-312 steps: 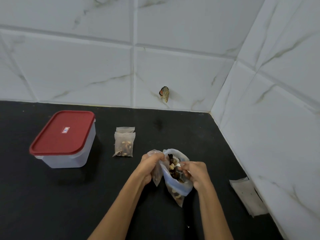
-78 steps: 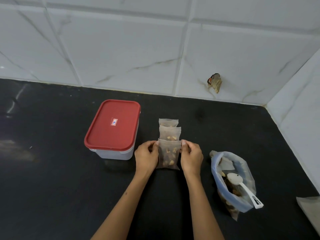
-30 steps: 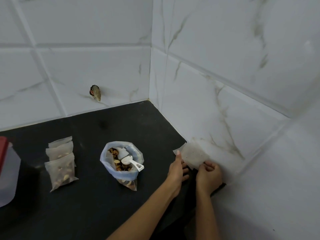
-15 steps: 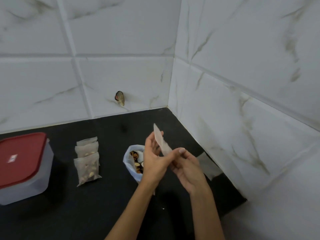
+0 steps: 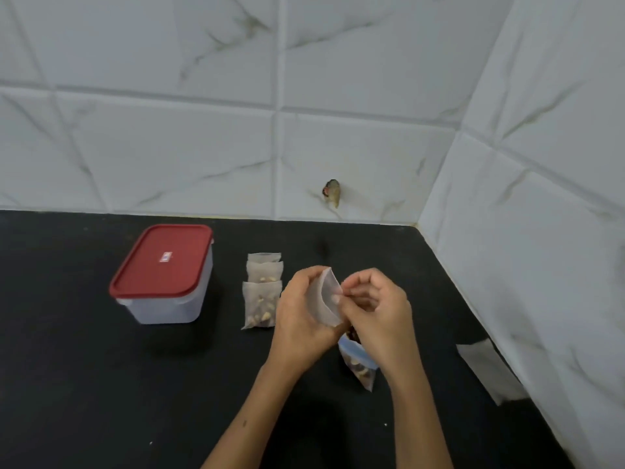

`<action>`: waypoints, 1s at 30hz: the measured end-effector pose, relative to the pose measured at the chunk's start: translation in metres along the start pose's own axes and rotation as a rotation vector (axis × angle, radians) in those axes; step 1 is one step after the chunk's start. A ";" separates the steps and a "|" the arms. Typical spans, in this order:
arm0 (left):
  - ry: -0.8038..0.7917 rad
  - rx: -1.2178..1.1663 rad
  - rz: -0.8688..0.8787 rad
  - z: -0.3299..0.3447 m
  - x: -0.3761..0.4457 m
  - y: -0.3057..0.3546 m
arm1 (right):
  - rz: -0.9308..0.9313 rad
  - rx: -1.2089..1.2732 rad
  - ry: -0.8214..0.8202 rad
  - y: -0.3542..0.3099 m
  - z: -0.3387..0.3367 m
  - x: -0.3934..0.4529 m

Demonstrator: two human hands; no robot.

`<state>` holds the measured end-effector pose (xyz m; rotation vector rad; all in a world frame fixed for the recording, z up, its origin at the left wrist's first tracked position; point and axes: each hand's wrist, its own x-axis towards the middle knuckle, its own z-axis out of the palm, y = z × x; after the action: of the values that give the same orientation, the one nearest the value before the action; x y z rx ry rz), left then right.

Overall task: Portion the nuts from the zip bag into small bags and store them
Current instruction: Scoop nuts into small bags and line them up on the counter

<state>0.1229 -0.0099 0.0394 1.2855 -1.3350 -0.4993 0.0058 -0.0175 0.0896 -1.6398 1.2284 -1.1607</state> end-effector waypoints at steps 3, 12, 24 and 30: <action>-0.012 0.010 0.016 -0.010 0.000 -0.002 | -0.114 -0.272 0.010 0.004 0.007 0.002; -0.025 0.204 0.096 -0.002 -0.008 -0.006 | -0.015 -0.266 -0.133 0.000 0.003 0.001; 0.063 0.107 -0.476 0.031 -0.011 -0.028 | 0.566 -0.572 0.074 0.087 -0.033 0.004; 0.005 -0.024 -0.771 0.043 -0.015 -0.042 | 0.619 -0.523 -0.012 0.089 -0.034 0.014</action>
<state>0.0973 -0.0267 -0.0142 1.7636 -0.7825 -1.0300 -0.0496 -0.0547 0.0196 -1.4296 1.9627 -0.4629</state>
